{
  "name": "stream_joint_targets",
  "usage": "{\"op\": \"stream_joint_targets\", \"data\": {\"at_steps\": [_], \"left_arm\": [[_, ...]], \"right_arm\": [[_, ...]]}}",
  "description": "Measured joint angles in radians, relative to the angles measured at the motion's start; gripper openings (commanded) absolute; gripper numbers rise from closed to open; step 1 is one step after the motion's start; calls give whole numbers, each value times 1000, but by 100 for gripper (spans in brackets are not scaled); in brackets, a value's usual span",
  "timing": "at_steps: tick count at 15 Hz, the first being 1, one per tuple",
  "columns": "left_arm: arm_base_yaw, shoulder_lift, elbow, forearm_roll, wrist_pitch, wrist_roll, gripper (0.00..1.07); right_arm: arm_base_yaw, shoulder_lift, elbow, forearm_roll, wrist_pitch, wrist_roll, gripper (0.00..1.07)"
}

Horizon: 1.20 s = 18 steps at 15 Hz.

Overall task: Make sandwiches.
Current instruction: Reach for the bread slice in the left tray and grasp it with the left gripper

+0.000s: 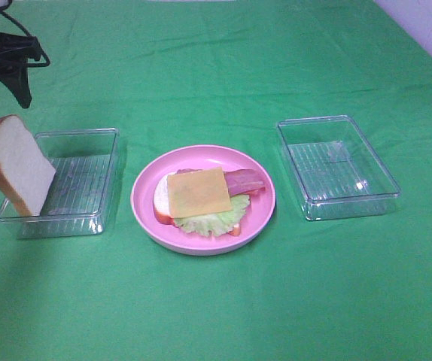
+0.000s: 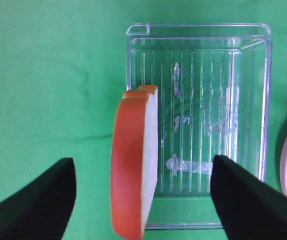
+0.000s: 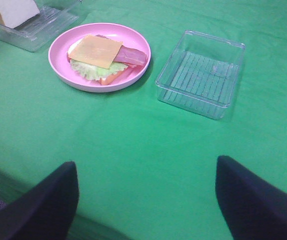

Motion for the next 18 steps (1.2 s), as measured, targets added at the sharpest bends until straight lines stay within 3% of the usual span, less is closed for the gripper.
{"op": "stream_joint_targets", "data": {"at_steps": [9, 13, 15, 16, 18], "left_arm": [[10, 112, -1, -44, 43, 25, 68], [10, 139, -1, -44, 43, 33, 37], [10, 139, -1, -33, 43, 41, 17], [10, 139, -1, -30, 43, 48, 0], [10, 139, -1, -30, 43, 51, 0]], "right_arm": [[0, 0, 4, 0, 0, 0, 73], [0, 0, 4, 0, 0, 0, 73], [0, 0, 4, 0, 0, 0, 73], [0, 0, 4, 0, 0, 0, 73], [0, 0, 4, 0, 0, 0, 73]]}}
